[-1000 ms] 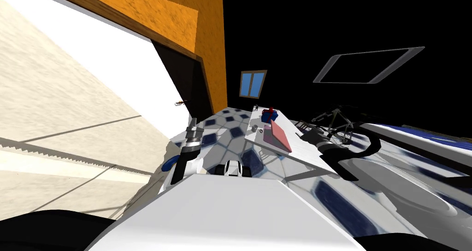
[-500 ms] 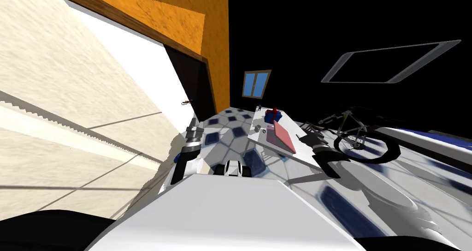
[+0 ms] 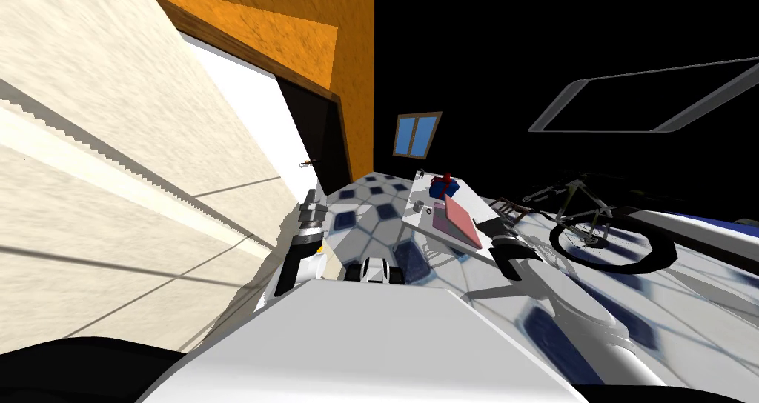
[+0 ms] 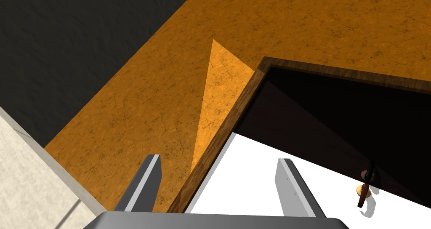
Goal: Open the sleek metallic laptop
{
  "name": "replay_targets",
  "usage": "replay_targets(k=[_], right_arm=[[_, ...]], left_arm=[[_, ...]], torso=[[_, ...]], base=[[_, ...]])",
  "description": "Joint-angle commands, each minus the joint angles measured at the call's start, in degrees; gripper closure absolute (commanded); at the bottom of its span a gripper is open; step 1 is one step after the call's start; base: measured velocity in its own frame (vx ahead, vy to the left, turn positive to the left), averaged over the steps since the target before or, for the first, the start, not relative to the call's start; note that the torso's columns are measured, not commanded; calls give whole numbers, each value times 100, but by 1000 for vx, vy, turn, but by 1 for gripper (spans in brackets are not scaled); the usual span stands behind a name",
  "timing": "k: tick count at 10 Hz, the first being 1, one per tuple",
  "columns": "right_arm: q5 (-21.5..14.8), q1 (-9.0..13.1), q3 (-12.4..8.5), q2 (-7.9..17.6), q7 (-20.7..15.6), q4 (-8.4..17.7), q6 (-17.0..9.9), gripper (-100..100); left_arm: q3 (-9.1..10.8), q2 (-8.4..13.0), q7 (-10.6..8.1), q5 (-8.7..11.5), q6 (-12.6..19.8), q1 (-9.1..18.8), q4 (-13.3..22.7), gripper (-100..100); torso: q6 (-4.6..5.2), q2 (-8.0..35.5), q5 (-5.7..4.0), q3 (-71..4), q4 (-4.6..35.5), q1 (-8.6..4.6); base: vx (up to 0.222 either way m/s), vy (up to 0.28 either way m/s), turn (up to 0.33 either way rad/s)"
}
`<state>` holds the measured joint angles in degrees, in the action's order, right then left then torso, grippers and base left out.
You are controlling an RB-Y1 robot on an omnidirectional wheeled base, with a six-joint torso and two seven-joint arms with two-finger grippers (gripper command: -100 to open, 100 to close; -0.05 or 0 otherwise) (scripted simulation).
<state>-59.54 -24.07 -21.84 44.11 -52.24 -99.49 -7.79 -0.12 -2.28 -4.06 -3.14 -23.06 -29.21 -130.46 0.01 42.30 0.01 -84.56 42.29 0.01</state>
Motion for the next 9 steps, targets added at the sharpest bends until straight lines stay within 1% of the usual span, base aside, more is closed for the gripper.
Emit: replay_targets(k=[1,2,3,4,5,6,9], right_arm=[[-31,229,134,-318,-146,113,-198,-100],[-47,339,195,-483,-216,166,-292,-100],[-56,399,228,-574,-255,195,-343,-100],[-57,376,201,-505,-220,199,-291,-100],[-61,386,203,-517,-229,209,-297,-100],[121,329,125,-268,-151,282,-228,-100],[393,246,7,103,-37,392,-126,-100]], left_arm=[[0,0,0,0,0,0,0,0],[-3,1,0,0,0,1,1,0],[-17,2,-3,-2,3,8,4,0],[-31,3,-6,-3,5,15,7,0],[-40,3,-8,-4,6,18,8,0],[-45,3,-9,-5,7,22,8,0],[-65,5,-11,-8,10,23,14,0]], torso=[[0,-2,0,-1,-1,-1],[-4,-2,-1,-2,-1,-2],[-19,10,3,6,3,13],[-26,22,8,15,8,28],[-18,23,10,15,8,27],[-14,17,6,11,5,18],[-9,4,5,3,1,16]], base=[[-25,29,60],[-26,24,40],[-20,20,47],[0,0,0],[6,-6,-16],[14,28,-47],[-14,15,-49]])
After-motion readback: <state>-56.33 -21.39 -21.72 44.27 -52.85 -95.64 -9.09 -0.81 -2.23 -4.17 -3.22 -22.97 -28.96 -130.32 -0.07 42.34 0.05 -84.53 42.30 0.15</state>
